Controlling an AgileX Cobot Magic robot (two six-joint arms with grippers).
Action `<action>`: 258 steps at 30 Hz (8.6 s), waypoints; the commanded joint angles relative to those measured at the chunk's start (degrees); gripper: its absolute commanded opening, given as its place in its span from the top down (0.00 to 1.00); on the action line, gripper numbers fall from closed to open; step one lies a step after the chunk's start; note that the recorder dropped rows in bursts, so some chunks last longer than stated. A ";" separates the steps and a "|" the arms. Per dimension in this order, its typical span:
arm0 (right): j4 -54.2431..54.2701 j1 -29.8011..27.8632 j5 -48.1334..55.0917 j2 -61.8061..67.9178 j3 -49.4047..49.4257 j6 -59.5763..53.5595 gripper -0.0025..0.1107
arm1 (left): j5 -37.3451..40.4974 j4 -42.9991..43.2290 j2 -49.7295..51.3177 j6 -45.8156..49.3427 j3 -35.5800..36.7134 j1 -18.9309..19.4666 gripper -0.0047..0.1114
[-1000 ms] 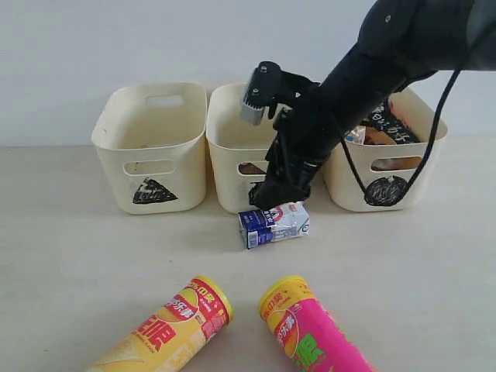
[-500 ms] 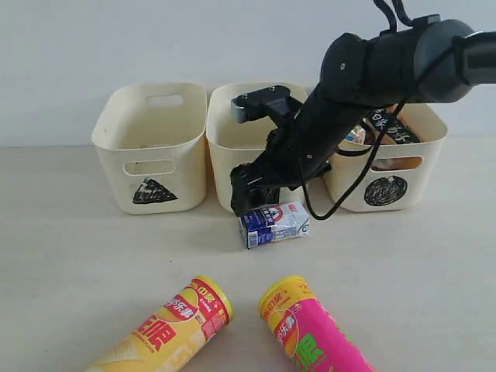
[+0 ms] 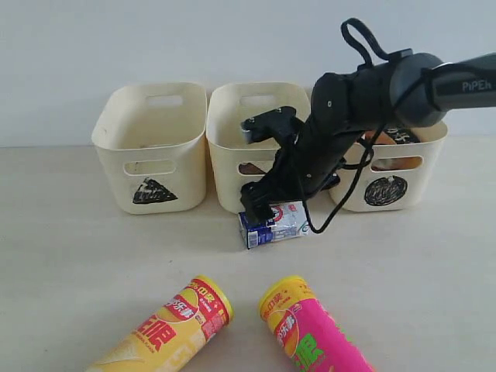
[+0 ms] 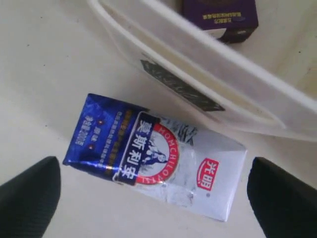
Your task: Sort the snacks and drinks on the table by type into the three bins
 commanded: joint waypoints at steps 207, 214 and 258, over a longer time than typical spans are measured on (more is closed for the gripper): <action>7.18 -2.37 -34.52 5.19 -11.56 -16.42 0.36 | -0.07 -0.25 -0.22 -0.35 0.20 0.01 0.92; 6.90 -2.37 -29.16 3.75 -11.56 -16.69 0.37 | -0.07 -0.25 -0.22 -0.35 0.20 0.01 0.92; -10.89 -34.27 6.46 -32.80 12.31 2.80 0.98 | -0.07 -0.25 -0.22 -0.35 0.20 0.11 0.92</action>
